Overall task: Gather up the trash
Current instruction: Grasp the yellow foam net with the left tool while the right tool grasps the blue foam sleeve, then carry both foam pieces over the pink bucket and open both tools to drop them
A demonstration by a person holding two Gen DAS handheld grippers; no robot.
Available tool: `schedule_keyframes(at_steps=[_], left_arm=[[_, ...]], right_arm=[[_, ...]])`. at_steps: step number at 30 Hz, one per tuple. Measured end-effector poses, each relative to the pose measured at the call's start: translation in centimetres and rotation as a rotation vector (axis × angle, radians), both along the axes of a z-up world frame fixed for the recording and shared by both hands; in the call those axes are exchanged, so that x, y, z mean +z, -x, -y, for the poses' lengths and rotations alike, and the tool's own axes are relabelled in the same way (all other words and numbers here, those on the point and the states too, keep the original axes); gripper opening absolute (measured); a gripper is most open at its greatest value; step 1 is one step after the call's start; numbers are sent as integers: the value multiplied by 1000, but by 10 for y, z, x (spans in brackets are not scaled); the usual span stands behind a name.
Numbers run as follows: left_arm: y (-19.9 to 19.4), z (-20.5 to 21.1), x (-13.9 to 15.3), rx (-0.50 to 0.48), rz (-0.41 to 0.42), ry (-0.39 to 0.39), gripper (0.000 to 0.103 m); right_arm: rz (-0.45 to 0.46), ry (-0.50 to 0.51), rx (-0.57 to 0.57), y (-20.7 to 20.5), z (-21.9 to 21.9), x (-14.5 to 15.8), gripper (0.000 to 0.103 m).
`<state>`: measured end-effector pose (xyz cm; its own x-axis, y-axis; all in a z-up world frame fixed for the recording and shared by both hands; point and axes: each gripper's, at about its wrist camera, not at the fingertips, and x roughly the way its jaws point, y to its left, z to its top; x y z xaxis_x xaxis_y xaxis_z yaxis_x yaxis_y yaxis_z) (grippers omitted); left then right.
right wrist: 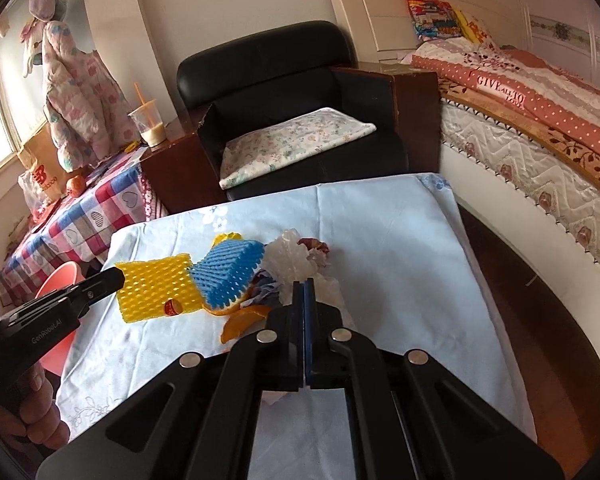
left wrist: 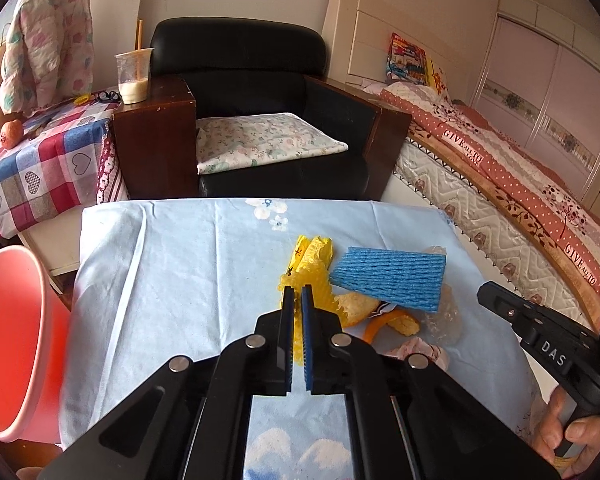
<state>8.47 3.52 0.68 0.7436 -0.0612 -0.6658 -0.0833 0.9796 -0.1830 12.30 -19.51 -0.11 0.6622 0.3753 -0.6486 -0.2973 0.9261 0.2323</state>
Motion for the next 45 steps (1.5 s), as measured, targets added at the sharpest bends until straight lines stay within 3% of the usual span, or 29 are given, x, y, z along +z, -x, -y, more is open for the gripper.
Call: schedule_keyframes(at_steps=[2,4,6,9,14,19,20,21,24,37,45], left_arm=[[2,-2,1,2,3,2,3],[4,-4,1,5,4,1,3],[4,-6,1,8,3,3,3],[5,-7,0,16,0,1,3],[6,-9,-3,18,-7,8,3],[6,-10,-4,22,-10,7,3],[7,-11,-4,23,-11,7,3],[8,-11,-5,24,-10,8,3],[12,-13,-3,29,-6,6,3],[46,-21,34,58,97,-9,3],[70,-32,53,115,138,-36,3]], right_arm=[[-18,-18,11,-3,-1,0,1],[-35,-36,40,-6,-4,0,8],[-31,-56,71,-5,-11,3,34],[-48,-92,128,-2,-25,5,39],[-86,-10,97,-9,-42,-10,39],[-113,-9,52,-21,-43,-22,39],[-120,-17,54,-22,-44,-24,35],[-126,-27,62,-23,-46,-25,17],[-115,-31,77,-20,-51,-23,8],[28,-102,54,19,-37,30,7],[91,-105,96,37,-56,55,7]])
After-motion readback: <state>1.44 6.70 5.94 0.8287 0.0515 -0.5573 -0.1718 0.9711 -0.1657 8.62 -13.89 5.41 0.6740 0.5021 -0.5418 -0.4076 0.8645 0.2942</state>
